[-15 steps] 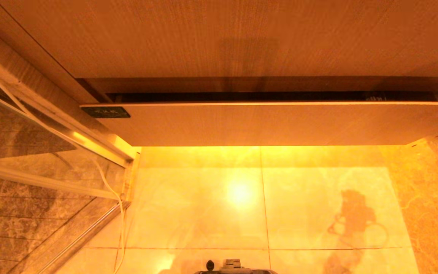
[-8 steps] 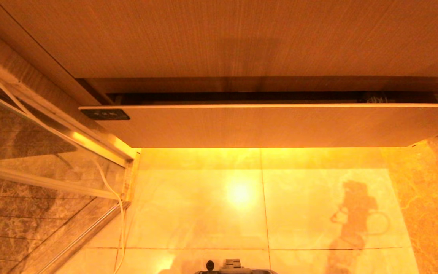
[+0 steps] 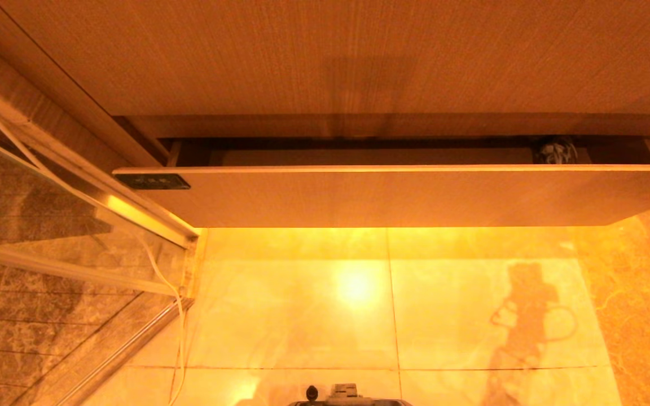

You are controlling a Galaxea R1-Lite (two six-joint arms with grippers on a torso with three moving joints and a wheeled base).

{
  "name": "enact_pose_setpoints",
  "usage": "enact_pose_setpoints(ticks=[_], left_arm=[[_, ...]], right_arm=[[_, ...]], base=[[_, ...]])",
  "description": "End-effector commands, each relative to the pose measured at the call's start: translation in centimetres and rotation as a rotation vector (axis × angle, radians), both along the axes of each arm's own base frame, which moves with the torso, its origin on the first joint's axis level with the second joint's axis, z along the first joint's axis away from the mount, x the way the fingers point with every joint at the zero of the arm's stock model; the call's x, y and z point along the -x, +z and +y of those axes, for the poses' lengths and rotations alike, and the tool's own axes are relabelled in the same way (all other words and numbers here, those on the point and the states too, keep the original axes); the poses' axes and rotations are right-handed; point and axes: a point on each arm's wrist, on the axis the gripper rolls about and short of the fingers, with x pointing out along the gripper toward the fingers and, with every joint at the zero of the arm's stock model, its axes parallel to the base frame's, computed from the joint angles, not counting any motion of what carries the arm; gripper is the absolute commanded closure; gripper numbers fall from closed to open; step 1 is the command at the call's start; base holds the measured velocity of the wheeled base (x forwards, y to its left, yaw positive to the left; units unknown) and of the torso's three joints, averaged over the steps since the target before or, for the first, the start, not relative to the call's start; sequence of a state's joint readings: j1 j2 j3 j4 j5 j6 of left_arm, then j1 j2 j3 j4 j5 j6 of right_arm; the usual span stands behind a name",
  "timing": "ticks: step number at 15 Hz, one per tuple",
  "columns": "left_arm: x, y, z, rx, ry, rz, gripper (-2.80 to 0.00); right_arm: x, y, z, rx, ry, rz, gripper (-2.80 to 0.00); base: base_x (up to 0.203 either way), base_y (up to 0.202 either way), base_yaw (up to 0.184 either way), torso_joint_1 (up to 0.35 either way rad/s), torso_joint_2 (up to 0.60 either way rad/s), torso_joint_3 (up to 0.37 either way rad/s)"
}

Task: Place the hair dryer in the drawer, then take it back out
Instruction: Close the drawer

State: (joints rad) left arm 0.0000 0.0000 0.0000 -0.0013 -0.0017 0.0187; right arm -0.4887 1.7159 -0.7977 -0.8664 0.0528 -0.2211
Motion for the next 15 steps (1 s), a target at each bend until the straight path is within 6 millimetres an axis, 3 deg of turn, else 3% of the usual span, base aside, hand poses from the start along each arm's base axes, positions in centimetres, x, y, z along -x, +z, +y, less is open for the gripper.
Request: enact_pose_setpoints(ticks=[1,15], left_arm=[[0.0,0.0,0.0,-0.001,0.0,0.001,0.0],[0.0,0.0,0.0,0.0,0.0,0.001,0.0]], right_arm=[[-0.1,0.1,0.0,0.005,0.003,-0.006,0.0],[-3.5,1.3,-1.0,0.082,0.022,-0.155,0.0]], base=[[0.0,0.0,0.0,0.0,0.0,0.0],[0.0,0.0,0.0,0.0,0.0,0.0]])
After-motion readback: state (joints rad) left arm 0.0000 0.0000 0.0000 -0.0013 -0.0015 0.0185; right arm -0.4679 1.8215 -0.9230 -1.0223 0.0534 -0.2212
